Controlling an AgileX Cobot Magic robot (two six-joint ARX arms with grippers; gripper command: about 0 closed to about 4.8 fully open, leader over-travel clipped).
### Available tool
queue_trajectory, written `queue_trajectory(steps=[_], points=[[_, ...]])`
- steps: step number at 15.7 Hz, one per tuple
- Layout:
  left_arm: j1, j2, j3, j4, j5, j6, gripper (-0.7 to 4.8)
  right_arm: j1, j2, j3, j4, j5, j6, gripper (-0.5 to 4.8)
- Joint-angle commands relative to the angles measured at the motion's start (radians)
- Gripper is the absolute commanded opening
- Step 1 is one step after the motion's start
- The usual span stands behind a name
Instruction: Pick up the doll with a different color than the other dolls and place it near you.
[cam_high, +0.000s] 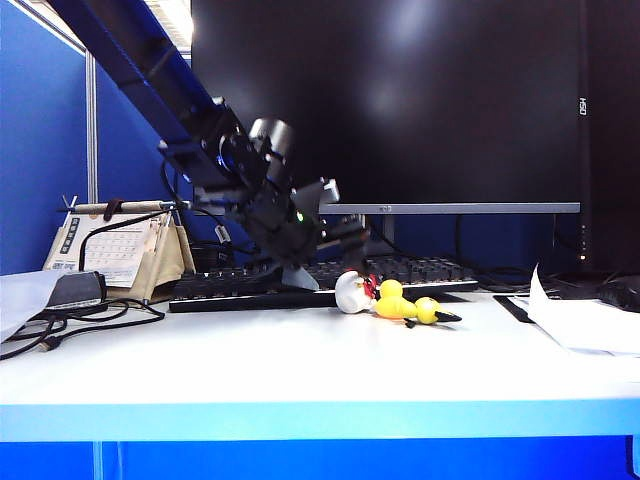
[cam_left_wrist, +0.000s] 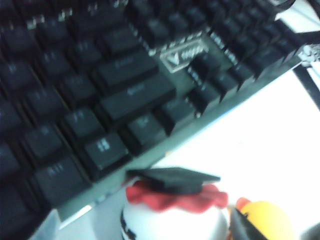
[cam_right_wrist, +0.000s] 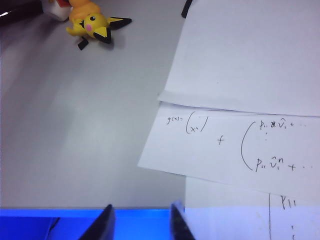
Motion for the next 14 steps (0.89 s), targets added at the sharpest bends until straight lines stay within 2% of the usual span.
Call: queue_trajectory(steps=[1,8,14], points=[[-0.012,0.027,0.001,-0.013,0.029,-0.028,4.79,0.002,-0.001,-0.003,0.017,0.001,0.003,1.44],[-0.083,0.026,0.001,0.014,0.010,-0.014,4.79,0.002,-0.001,-0.003,0.017,0.001,0.003,1.44],[-0.060,0.026,0.002,0.044,-0.038,-0.010,4.79,0.002,-0.001,-0.003,0.017,0.002,0.003,1.44]])
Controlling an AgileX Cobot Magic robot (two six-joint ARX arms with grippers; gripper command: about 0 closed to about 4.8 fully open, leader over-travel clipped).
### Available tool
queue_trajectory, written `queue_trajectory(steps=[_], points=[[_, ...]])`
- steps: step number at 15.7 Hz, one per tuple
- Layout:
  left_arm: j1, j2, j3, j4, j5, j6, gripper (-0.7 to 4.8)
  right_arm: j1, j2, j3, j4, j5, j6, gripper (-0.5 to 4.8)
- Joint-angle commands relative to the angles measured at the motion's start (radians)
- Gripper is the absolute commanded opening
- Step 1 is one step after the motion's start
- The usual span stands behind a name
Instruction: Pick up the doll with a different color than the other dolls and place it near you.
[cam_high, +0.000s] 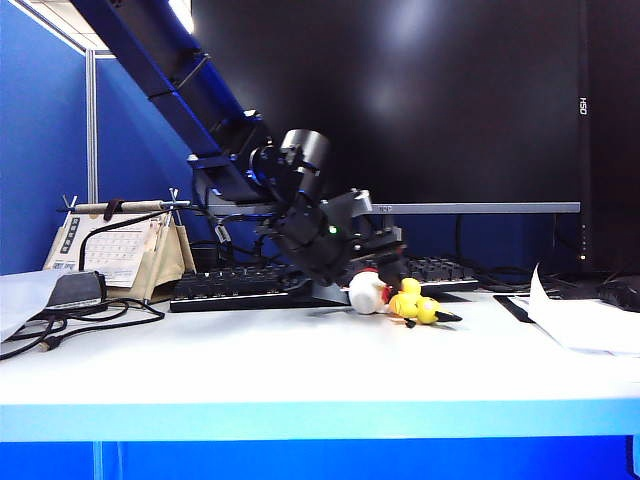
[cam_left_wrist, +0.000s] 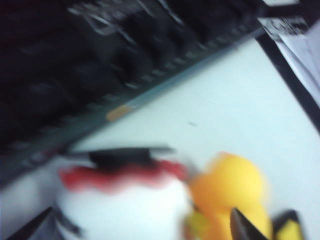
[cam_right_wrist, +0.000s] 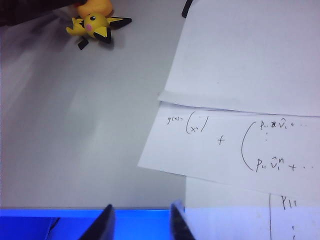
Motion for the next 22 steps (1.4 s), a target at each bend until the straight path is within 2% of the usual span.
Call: queue_trajectory(steps=[1,4,6,8,13,15,19,20,21,22], points=[[0.016,-0.005,0.016,-0.004,-0.011,0.010,4.79,0.002,-0.001,-0.002,0.017,0.002,0.003,1.44],[0.011,0.003,0.087,-0.017,-0.009,0.035,4.79,0.002,-0.001,-0.002,0.017,0.002,0.003,1.44],[0.000,0.032,0.162,-0.082,-0.003,0.034,4.79,0.002,-0.001,-0.002,0.018,0.002,0.003,1.44],[0.001,0.042,0.169,-0.124,-0.004,0.034,4.79,0.002,-0.001,-0.002,0.018,0.001,0.003,1.44],[0.002,0.055,0.169,-0.125,-0.021,0.008,4.79,0.002,-0.001,-0.002,0.018,0.002,0.003,1.44],[0.001,0.073,0.169,-0.138,0.006,-0.039,4.79,0.002,-0.001,-0.002,0.018,0.002,0.003,1.44],[0.000,0.078,0.169,-0.112,0.004,-0.037,4.79,0.002,-0.001,-0.002,0.018,0.002,0.004,1.44],[0.000,0.078,0.169,-0.112,0.005,-0.037,4.57,0.002,-0.001,-0.002,0.018,0.002,0.003,1.44],[-0.006,0.078,0.169,-0.112,0.005,-0.037,3.88,0.002,-0.001,-0.002,0.018,0.001,0.003,1.44],[-0.007,0.078,0.169,-0.108,0.005,-0.037,2.82,0.002,-0.001,-0.002,0.018,0.002,0.003,1.44]])
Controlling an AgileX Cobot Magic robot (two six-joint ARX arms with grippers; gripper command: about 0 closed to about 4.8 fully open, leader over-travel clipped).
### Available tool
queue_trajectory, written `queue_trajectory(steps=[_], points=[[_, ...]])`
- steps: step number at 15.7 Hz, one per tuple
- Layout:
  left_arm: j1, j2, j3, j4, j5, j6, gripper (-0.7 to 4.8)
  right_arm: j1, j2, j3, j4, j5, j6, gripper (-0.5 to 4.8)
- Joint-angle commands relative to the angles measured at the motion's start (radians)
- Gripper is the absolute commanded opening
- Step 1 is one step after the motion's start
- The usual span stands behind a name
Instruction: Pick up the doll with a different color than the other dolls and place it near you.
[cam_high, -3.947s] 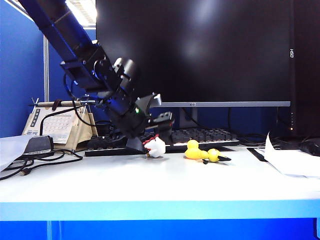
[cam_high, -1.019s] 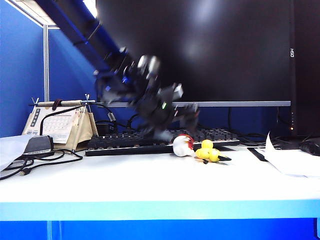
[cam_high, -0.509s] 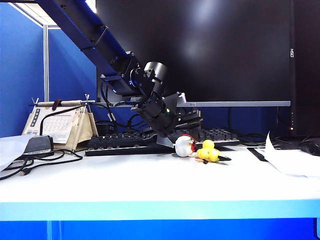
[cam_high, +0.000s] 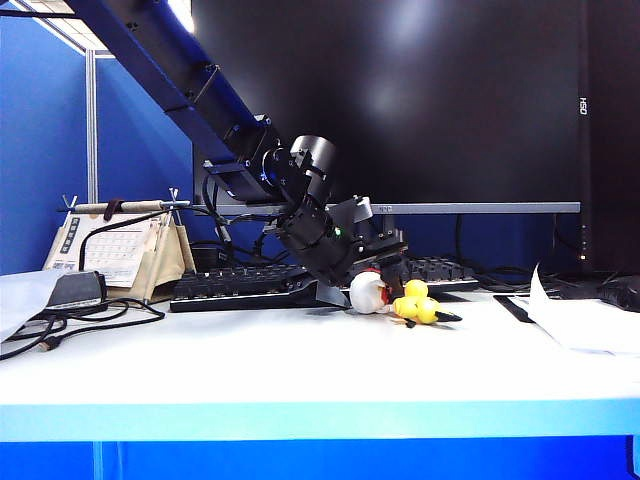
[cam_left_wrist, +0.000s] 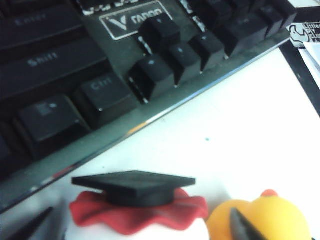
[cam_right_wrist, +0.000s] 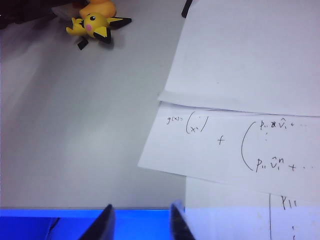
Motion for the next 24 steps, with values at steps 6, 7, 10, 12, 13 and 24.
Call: queue_trajectory(steps=[6,7,10,12,13,24], points=[[-0.018,-0.003,0.007,0.035,0.007,-0.002,0.40,0.002,-0.001,-0.002,0.018,0.002,0.003,1.44],[-0.018,-0.004,0.008,0.034,0.007,-0.002,-0.09,0.002,-0.001,-0.002,0.018,0.002,0.003,1.44],[-0.017,-0.035,0.010,0.024,-0.029,0.005,-0.06,0.002,-0.001,-0.002,0.018,0.002,0.003,1.44],[-0.012,-0.074,0.010,-0.007,-0.042,0.014,-0.06,0.002,-0.001,-0.002,0.018,0.001,0.003,1.44],[-0.012,-0.092,0.010,-0.029,-0.042,0.037,-0.06,0.002,-0.001,-0.002,0.018,0.002,0.003,1.44],[-0.018,-0.426,-0.163,-0.284,0.019,0.072,-0.06,0.002,-0.001,-0.002,0.017,0.002,0.003,1.44]])
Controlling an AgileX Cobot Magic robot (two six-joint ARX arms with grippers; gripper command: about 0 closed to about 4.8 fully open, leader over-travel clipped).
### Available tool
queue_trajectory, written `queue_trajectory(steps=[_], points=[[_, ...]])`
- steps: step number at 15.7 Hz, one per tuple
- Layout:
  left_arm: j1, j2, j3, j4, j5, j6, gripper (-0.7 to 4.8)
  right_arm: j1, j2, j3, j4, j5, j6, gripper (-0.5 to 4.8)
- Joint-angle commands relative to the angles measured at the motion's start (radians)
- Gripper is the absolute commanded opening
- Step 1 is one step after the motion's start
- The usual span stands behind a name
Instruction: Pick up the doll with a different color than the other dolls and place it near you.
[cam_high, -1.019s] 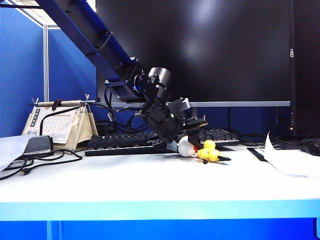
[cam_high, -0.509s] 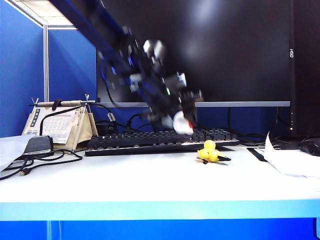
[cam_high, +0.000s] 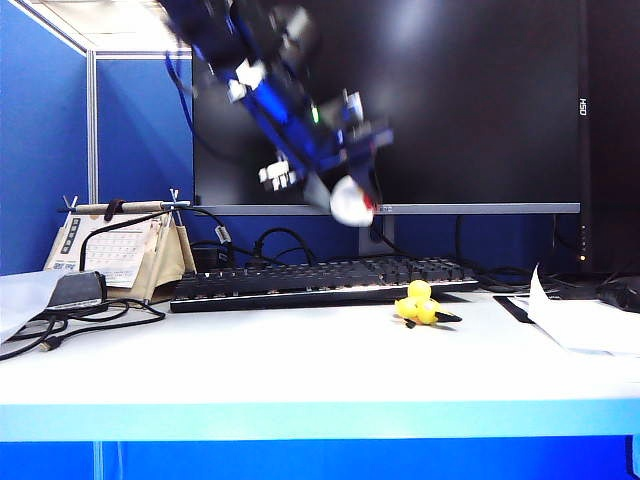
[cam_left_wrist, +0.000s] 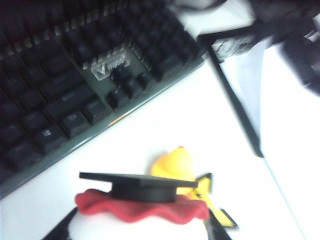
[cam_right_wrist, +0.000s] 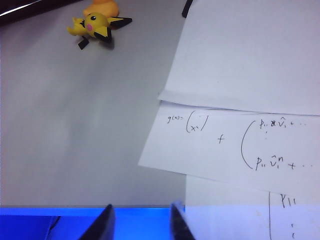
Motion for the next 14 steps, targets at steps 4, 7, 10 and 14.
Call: queue_trajectory(steps=[4,7,10,14], points=[[-0.059,-0.234,-0.297,0.104,-0.005,-0.035,-0.06,0.002,-0.001,-0.002,0.018,0.002,0.003,1.44],[-0.119,-0.390,-0.566,0.253,-0.041,-0.066,-0.06,0.002,-0.001,-0.002,0.018,0.001,0.003,1.44],[-0.169,-0.450,-0.776,0.570,-0.050,-0.118,-0.06,0.002,-0.001,-0.002,0.017,0.002,0.003,1.44],[-0.230,-0.432,-1.032,1.000,-0.142,-0.161,-0.06,0.002,0.000,-0.002,0.017,0.002,0.003,1.44]])
